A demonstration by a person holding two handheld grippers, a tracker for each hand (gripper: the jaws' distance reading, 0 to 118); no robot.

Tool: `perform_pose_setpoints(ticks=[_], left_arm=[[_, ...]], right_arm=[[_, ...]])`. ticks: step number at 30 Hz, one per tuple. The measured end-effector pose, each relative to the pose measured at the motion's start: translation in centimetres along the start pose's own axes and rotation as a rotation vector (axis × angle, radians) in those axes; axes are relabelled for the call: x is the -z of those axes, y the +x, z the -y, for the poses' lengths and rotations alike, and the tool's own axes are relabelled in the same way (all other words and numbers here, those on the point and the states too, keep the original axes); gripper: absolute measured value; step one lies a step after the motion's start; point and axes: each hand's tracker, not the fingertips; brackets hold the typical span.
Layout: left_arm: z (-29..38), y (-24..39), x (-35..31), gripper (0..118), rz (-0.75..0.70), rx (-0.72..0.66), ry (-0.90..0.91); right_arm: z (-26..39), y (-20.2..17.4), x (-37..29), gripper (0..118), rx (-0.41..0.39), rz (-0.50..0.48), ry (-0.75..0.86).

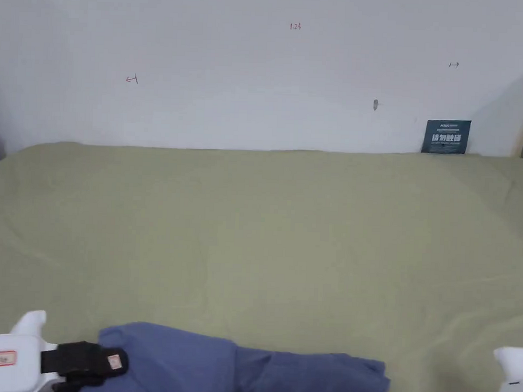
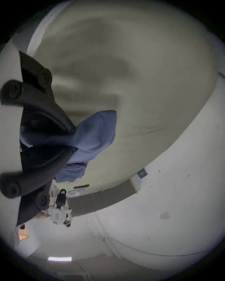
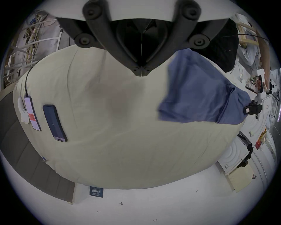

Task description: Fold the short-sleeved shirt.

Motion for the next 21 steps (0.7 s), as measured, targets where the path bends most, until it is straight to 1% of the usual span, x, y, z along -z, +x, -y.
perform_pose_setpoints(ticks=[3, 5, 7, 10, 14, 18, 21], left_arm=[[-0.9, 1.2, -3.1, 11, -0.101, 0.036, 0.001], [-0.6, 2.8, -3.6, 11, -0.107, 0.052, -0.009], [-0.1, 4.9, -2.6, 11, -0.112, 0.093, -0.019], [0.7, 9.2, 0.1, 11, -0.160, 0.176, -0.032], [2.0, 14.2, 5.1, 11, -0.020, 0.260, -0.110], [4.1, 17.7, 10.3, 11, 0.047, 0.337, -0.215], [5.0, 18.8, 13.7, 11, 0.082, 0.317, -0.286]], right_arm=[[-0.3, -0.3, 0.4, 0, -0.001, -0.010, -0.001], [-0.3, -0.4, 0.7, 0, -0.002, -0.008, -0.004], [-0.1, -0.4, 1.0, 0, 0.000, -0.012, -0.012], [0.2, -0.2, 1.2, 0, -0.002, -0.011, -0.027], [0.8, 0.4, 0.6, 0, 0.005, -0.003, -0.024], [1.3, 1.3, 0.1, 0, 0.013, 0.012, -0.021], [1.6, 1.8, 0.0, 0, 0.021, 0.025, -0.021]])
